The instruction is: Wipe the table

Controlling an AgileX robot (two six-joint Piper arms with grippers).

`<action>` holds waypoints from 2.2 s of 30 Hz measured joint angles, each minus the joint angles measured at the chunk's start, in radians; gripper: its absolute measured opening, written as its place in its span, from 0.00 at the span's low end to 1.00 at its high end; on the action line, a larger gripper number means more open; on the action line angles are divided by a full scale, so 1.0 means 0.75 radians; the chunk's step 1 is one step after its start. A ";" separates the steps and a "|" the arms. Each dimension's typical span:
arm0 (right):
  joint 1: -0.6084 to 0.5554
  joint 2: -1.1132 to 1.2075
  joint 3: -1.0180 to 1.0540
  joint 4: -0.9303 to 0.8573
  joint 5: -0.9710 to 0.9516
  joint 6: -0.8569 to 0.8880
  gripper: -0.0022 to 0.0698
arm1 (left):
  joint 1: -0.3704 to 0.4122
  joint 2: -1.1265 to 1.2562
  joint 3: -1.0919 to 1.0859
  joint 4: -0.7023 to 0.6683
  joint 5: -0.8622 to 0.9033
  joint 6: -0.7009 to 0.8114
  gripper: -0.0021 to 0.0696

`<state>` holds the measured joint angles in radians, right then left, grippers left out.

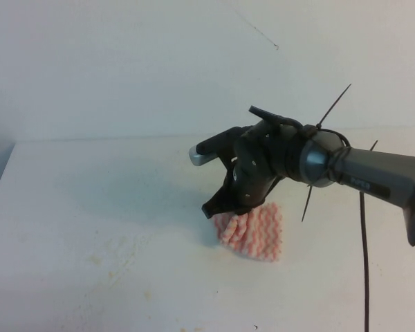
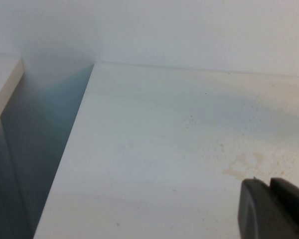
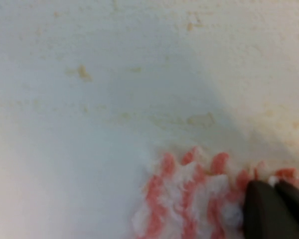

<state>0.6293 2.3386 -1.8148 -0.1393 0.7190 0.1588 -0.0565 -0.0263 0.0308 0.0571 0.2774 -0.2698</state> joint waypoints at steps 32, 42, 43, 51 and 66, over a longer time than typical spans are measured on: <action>-0.090 -0.647 0.722 -0.211 -0.163 0.135 0.26 | 0.000 0.000 0.000 0.000 0.000 0.000 0.03; -0.005 -0.730 0.724 -0.326 -0.159 0.207 0.41 | 0.000 0.000 0.000 0.000 0.000 0.000 0.03; 0.006 -0.754 0.724 -0.329 -0.159 0.214 0.41 | 0.000 0.000 0.000 0.000 0.000 0.000 0.03; 0.106 -0.994 0.724 -0.390 -0.006 0.229 0.37 | 0.000 0.000 0.000 0.000 0.000 0.000 0.03; 0.194 -1.822 1.150 -0.418 0.112 0.374 0.03 | 0.000 0.000 0.000 0.000 0.000 0.000 0.03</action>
<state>0.7749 0.9718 -0.9522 -0.4528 0.8027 0.4396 -0.0565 -0.0263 0.0308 0.0571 0.2774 -0.2698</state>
